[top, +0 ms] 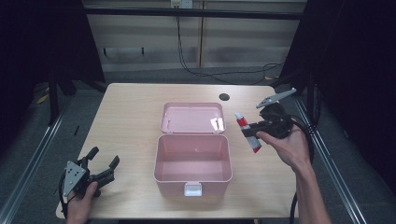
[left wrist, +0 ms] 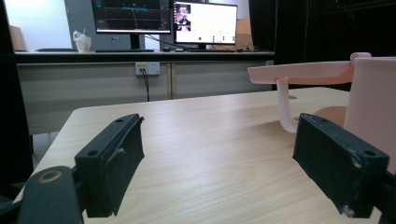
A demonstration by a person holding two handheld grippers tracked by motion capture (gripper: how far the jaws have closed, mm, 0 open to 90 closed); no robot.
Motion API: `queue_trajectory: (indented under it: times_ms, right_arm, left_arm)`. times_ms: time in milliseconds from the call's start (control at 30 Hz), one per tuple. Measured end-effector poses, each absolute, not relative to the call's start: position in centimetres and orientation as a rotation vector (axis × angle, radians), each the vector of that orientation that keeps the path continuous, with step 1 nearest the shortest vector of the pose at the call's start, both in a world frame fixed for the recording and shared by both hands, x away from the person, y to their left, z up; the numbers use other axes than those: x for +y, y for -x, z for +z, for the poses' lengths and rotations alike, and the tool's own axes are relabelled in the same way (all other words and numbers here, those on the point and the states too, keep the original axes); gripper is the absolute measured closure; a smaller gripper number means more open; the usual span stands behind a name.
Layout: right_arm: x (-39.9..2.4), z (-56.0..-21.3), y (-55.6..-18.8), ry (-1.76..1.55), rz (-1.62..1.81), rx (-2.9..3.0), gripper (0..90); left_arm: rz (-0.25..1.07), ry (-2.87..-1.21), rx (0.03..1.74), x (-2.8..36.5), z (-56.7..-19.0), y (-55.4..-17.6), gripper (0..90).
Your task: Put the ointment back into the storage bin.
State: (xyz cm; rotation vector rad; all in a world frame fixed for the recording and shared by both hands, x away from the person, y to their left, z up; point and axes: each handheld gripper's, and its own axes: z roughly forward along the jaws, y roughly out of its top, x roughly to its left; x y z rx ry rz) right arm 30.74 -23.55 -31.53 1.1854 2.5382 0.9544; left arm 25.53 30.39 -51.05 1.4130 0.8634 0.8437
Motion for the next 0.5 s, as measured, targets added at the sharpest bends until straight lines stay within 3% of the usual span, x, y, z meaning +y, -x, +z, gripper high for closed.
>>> queue_trajectory:
  times_ms: [500]
  right_arm:
    - [-20.2, -30.2, -31.8, -1.011, 0.962, 2.694, 72.1]
  left_arm:
    - [0.840, -1.412, 0.864, 30.4, -51.1, -25.5, 15.8]
